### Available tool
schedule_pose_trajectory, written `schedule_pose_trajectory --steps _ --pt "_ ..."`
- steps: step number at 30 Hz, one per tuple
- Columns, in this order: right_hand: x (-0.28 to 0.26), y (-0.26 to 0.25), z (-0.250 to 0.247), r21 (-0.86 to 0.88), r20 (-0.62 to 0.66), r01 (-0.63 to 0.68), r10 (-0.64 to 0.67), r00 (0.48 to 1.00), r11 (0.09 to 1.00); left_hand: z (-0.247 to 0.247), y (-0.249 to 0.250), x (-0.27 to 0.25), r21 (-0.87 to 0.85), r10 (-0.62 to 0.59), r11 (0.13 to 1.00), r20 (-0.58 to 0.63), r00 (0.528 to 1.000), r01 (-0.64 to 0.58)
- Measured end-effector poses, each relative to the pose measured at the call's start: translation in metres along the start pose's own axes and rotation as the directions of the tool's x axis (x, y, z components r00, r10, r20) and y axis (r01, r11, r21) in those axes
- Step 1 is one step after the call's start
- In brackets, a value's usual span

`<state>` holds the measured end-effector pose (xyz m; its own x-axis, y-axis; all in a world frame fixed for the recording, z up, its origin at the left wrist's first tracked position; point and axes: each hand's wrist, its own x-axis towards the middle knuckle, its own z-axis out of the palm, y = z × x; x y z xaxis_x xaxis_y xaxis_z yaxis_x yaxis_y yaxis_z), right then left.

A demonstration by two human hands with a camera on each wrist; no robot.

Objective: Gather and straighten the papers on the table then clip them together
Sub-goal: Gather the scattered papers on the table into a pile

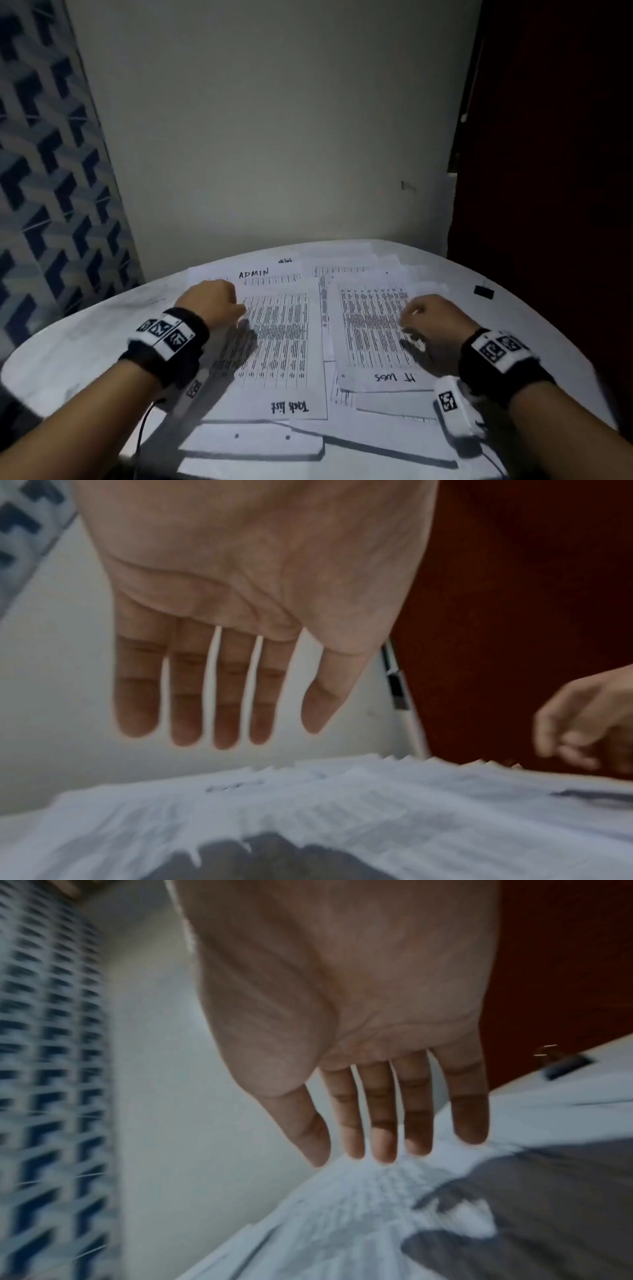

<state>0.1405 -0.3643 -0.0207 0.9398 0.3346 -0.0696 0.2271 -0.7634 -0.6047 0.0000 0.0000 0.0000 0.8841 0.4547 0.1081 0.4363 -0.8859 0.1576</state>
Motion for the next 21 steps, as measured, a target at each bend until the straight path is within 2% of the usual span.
schedule_pose_trajectory --steps 2,4,5,6,8,10,11,13,16,18,19,21 --pt "0.014 0.020 -0.012 -0.064 -0.095 -0.183 0.176 0.980 0.981 0.001 -0.015 0.010 0.050 -0.162 0.986 0.086 0.983 0.158" --pt "0.020 0.042 -0.026 -0.050 -0.166 -0.317 0.305 0.938 0.947 0.006 -0.034 0.023 0.003 -0.309 0.950 0.171 0.935 0.313" --pt "0.018 0.049 -0.033 -0.012 -0.151 -0.336 0.330 0.932 0.942 0.011 -0.043 0.031 -0.048 -0.345 0.930 0.226 0.911 0.364" --pt "0.018 0.054 -0.038 -0.031 -0.048 -0.374 0.372 0.927 0.927 0.016 -0.046 0.034 -0.119 -0.363 0.906 0.277 0.889 0.407" --pt "0.018 0.057 -0.041 -0.085 0.078 -0.397 0.403 0.912 0.914 0.022 -0.047 0.040 -0.272 -0.396 0.818 0.374 0.839 0.507" --pt "0.034 0.065 -0.039 -0.169 0.099 -0.349 0.368 0.924 0.922 0.024 -0.035 0.043 -0.352 -0.405 0.741 0.444 0.799 0.571" --pt "0.043 0.068 -0.036 -0.136 0.095 -0.342 0.356 0.930 0.930 0.025 -0.029 0.046 -0.354 -0.405 0.732 0.462 0.789 0.582" --pt "0.048 0.062 -0.028 -0.134 0.090 -0.348 0.361 0.928 0.928 0.027 -0.019 0.050 -0.337 -0.391 0.740 0.489 0.780 0.583" --pt "0.059 0.068 -0.021 0.006 0.060 -0.413 0.412 0.909 0.911 0.040 -0.028 0.065 -0.365 -0.406 0.732 0.445 0.799 0.575" --pt "0.066 0.077 -0.021 0.018 0.053 -0.438 0.436 0.898 0.899 0.038 -0.033 0.064 -0.383 -0.429 0.733 0.381 0.819 0.562" --pt "0.065 0.075 -0.022 0.048 0.042 -0.429 0.427 0.903 0.902 0.033 -0.034 0.059 -0.397 -0.439 0.731 0.349 0.828 0.555" --pt "0.058 0.072 -0.025 -0.006 0.026 -0.366 0.366 0.930 0.930 0.024 -0.042 0.056 -0.408 -0.447 0.742 0.290 0.846 0.532"
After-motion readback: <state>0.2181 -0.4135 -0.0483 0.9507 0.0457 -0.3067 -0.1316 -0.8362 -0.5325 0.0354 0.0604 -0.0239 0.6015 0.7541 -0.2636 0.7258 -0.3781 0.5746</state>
